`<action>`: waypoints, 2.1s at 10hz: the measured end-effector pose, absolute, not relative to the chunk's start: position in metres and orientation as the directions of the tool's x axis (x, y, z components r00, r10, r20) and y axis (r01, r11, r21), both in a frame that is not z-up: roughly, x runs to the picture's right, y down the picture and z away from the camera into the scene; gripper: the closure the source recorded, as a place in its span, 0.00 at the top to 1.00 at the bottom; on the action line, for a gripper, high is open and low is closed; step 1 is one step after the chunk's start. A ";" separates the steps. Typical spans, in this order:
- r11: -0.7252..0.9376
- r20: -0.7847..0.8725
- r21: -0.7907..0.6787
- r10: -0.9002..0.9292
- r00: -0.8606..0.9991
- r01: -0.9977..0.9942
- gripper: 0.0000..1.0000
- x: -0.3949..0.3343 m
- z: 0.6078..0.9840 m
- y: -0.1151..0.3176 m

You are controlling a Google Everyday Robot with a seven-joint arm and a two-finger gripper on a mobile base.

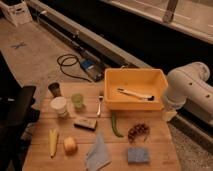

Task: Stack cups into tray

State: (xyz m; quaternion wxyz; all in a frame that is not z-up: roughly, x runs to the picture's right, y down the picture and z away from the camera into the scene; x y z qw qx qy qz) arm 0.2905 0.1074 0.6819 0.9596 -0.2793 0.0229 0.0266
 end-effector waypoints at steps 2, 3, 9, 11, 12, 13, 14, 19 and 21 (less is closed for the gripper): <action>0.861 -0.041 -0.508 -0.007 0.999 -0.015 0.65 0.281 0.679 0.092; 0.870 -0.021 -0.492 -0.038 0.999 0.023 0.65 0.267 0.675 0.078; 0.870 0.112 -0.433 -0.206 0.972 0.234 0.65 0.163 0.672 0.043; 0.869 0.116 -0.435 -0.206 0.972 0.236 0.65 0.161 0.672 0.043; 0.870 0.114 -0.435 -0.204 0.972 0.234 0.65 0.163 0.672 0.043; 0.871 0.112 -0.434 -0.202 0.973 0.231 0.65 0.164 0.672 0.043; 0.872 0.120 -0.436 -0.191 0.974 0.225 0.65 0.163 0.675 0.042; 0.841 0.276 -0.479 -0.128 0.953 0.251 0.65 0.101 0.737 0.053; 0.821 0.321 -0.484 -0.155 0.934 0.303 0.65 0.070 0.749 0.051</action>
